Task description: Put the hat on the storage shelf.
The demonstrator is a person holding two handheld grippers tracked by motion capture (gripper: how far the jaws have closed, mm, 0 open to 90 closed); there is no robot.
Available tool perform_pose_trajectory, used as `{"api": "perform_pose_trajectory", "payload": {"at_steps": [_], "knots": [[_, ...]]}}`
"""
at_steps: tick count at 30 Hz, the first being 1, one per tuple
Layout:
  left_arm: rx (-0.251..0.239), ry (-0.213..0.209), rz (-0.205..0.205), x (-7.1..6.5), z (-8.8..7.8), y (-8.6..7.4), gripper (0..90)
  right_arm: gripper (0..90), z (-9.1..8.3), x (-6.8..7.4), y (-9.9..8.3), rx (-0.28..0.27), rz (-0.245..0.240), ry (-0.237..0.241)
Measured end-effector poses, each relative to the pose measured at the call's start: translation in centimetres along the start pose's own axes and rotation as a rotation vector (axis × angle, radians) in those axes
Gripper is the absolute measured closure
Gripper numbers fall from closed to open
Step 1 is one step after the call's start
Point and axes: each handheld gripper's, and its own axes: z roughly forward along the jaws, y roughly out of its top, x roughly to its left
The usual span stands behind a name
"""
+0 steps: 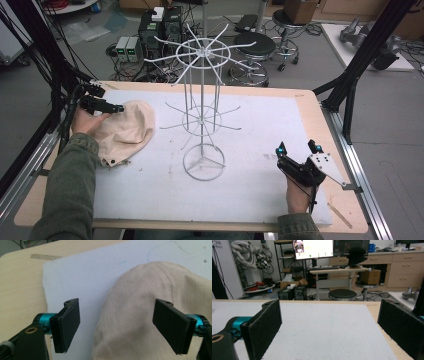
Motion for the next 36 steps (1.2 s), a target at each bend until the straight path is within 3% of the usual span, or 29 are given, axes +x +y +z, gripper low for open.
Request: {"api": "perform_pose_trajectory", "payload": {"at_steps": [8, 12, 14, 19, 25, 27, 36], "knots": [[0.067, -0.016, 0.000, 0.4, 0.6, -0.4, 24.8, 4.6, 0.0, -0.1, 0.0, 0.002, 0.007, 0.001], [0.144, -0.037, 0.027, 0.4, 1.0, -0.4, 25.3, 4.6, 0.0, -0.1, 0.0, 0.003, 0.008, 0.003], [0.172, -0.058, 0.018, 0.5, 1.3, -0.6, 25.6, 4.5, 0.0, -0.1, 0.0, 0.003, 0.009, 0.003], [0.201, -0.087, 0.013, 0.6, 1.6, -0.8, 28.8, 4.6, 0.0, -0.1, 0.0, 0.002, 0.005, 0.002], [0.228, -0.088, 0.032, 0.4, 1.8, -0.9, 32.2, 4.6, -0.1, -0.2, 0.0, -0.001, 0.011, 0.000], [0.230, -0.098, 0.029, 0.3, 1.8, -0.9, 37.4, 4.6, -0.2, -0.2, 0.1, -0.005, 0.008, -0.002], [0.235, -0.066, 0.082, -0.3, 1.8, -1.0, 49.4, 4.5, -0.3, -0.4, 0.1, -0.007, 0.014, -0.008]]}}
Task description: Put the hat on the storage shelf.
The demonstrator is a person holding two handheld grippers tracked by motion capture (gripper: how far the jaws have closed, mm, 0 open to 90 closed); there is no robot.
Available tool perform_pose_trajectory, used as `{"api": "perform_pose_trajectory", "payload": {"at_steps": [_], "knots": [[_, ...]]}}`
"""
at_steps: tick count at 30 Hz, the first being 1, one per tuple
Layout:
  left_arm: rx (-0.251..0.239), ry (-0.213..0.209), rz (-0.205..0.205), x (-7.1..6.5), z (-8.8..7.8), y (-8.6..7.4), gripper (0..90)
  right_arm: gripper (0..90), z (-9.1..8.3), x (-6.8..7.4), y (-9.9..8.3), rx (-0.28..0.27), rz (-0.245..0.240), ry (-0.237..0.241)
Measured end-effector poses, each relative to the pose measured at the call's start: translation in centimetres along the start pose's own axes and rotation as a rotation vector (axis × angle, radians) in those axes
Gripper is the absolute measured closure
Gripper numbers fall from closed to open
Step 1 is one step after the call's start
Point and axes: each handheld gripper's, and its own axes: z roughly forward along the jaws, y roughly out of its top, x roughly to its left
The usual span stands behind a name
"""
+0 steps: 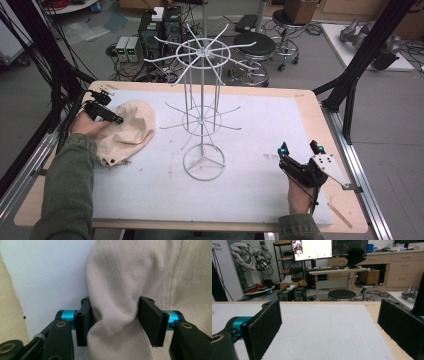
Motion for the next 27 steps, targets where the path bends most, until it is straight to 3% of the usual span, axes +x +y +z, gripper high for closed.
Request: {"api": "perform_pose_trajectory", "payload": {"at_steps": [10, 15, 27], "knots": [[-0.004, 0.103, 0.075, -0.7, -0.3, 0.2, 73.1, 4.6, 0.0, 0.0, 0.0, 0.003, 0.002, 0.000], [-0.011, 0.181, 0.133, -1.2, -0.6, 0.4, 79.8, 4.5, 0.0, 0.0, 0.0, 0.004, -0.001, 0.000], [-0.013, 0.203, 0.147, -1.4, -0.7, 0.5, 80.9, 4.6, 0.1, 0.0, 0.0, 0.005, -0.001, -0.001]]}}
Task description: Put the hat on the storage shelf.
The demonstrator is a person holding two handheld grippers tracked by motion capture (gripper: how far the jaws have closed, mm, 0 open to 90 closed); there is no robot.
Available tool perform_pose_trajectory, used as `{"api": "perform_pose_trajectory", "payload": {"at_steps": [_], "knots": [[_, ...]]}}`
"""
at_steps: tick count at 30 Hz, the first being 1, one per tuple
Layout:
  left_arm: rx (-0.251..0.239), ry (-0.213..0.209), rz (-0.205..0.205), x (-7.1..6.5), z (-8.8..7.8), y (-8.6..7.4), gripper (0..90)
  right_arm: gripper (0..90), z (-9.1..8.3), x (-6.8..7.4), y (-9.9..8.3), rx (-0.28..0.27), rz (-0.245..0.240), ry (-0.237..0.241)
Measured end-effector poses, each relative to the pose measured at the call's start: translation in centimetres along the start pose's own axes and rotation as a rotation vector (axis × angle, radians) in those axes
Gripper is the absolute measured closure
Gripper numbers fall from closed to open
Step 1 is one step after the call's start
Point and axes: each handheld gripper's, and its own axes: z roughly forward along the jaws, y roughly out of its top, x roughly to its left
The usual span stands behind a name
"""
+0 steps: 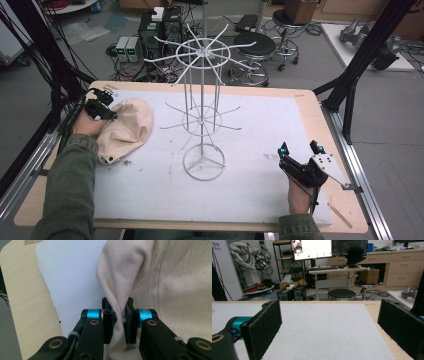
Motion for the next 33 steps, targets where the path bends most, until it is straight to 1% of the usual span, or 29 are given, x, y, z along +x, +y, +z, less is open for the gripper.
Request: {"api": "perform_pose_trajectory", "payload": {"at_steps": [7, 9, 11, 15, 16, 17, 20, 21, 22, 24, 25, 27, 31, 33], "knots": [[-0.003, 0.020, -0.001, -0.1, 0.0, 0.0, 80.9, 4.6, -0.1, 0.0, 0.0, 0.000, 0.002, -0.006], [-0.009, 0.016, -0.006, -0.1, -0.1, 0.0, 80.9, 4.6, -0.1, 0.0, 0.0, 0.001, 0.003, -0.005], [-0.008, 0.019, -0.005, 0.0, -0.2, 0.0, 80.8, 4.6, -0.1, 0.0, 0.0, -0.001, 0.001, -0.005], [-0.026, 0.022, -0.016, 0.2, -0.9, 0.0, 80.8, 4.6, -0.1, 0.0, 0.0, -0.002, 0.000, -0.004], [-0.036, 0.018, -0.019, 0.3, -1.1, 0.0, 80.8, 4.6, -0.1, 0.0, 0.0, -0.002, 0.000, -0.004], [-0.042, 0.025, -0.021, 0.3, -1.4, 0.0, 80.8, 4.6, -0.1, 0.0, 0.0, -0.002, 0.001, -0.004], [-0.080, 0.026, -0.038, 0.5, -2.2, 0.0, 80.7, 4.6, 0.0, 0.0, 0.0, -0.002, 0.003, -0.004], [-0.084, 0.023, -0.034, 0.6, -2.5, 0.0, 80.7, 4.6, 0.0, 0.0, 0.0, -0.002, 0.003, -0.004], [-0.096, 0.025, -0.039, 0.6, -2.9, -0.1, 80.8, 4.6, -0.1, 0.0, 0.0, -0.001, 0.004, -0.003], [-0.105, 0.030, -0.054, 0.7, -3.3, -0.1, 80.7, 4.6, -0.1, 0.1, 0.0, -0.001, 0.009, -0.002], [-0.109, 0.038, -0.053, 0.7, -3.6, -0.1, 80.7, 4.6, -0.1, 0.0, 0.0, -0.003, 0.007, -0.002], [-0.131, 0.043, -0.058, 0.7, -4.3, 0.0, 80.6, 4.6, -0.1, 0.0, 0.0, -0.004, 0.008, -0.002], [-0.193, 0.034, -0.062, 0.6, -5.8, -0.1, 80.6, 4.6, 0.0, 0.0, 0.0, -0.003, 0.011, -0.002], [-0.208, 0.032, -0.062, 0.6, -6.4, -0.1, 80.6, 4.6, 0.0, 0.1, 0.0, -0.003, 0.013, -0.002]]}}
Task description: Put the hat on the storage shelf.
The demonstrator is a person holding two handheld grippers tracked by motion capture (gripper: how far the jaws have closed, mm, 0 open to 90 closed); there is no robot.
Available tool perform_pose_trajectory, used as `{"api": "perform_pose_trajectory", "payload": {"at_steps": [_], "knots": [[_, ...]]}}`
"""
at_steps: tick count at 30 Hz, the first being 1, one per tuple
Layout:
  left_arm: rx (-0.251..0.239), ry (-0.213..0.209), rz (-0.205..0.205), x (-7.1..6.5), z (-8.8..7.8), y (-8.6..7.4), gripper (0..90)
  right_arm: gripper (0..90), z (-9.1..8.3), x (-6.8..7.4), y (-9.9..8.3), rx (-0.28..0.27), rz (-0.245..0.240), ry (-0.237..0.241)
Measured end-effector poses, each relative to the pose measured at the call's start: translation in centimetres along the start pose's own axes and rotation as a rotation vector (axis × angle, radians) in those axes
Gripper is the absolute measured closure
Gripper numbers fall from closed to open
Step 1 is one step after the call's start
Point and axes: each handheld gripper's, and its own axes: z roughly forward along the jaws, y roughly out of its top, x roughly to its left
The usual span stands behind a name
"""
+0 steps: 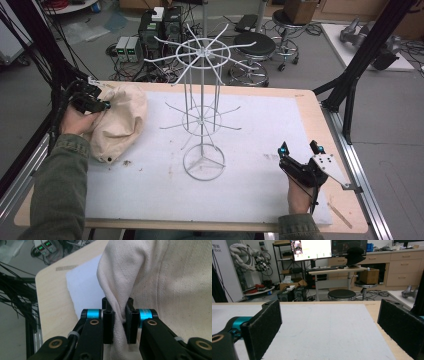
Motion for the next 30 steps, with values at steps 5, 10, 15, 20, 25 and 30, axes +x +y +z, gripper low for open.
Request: {"api": "perform_pose_trajectory", "payload": {"at_steps": [5, 10, 15, 20, 25, 30], "knots": [[-0.043, 0.005, -0.006, 0.0, -1.3, 0.0, 80.5, 4.6, 0.0, 0.0, 0.0, -0.002, -0.005, 0.002], [-0.088, 0.001, -0.017, 0.0, -2.5, -0.1, 80.4, 4.6, 0.0, 0.0, 0.0, -0.002, -0.002, 0.001], [-0.154, -0.015, -0.049, -0.1, -3.6, -0.6, 80.2, 4.6, 0.1, 0.0, 0.0, -0.003, -0.002, 0.005], [-0.208, -0.005, -0.054, -0.4, -5.0, -1.1, 80.2, 4.6, 0.0, 0.1, 0.0, -0.006, 0.000, 0.009], [-0.282, -0.003, -0.078, -0.6, -6.3, -1.5, 79.7, 4.6, 0.0, 0.1, 0.0, -0.010, -0.002, 0.007], [-0.327, 0.008, -0.092, -0.7, -7.2, -1.9, 79.8, 4.6, 0.0, 0.1, 0.0, -0.011, 0.002, 0.008]]}}
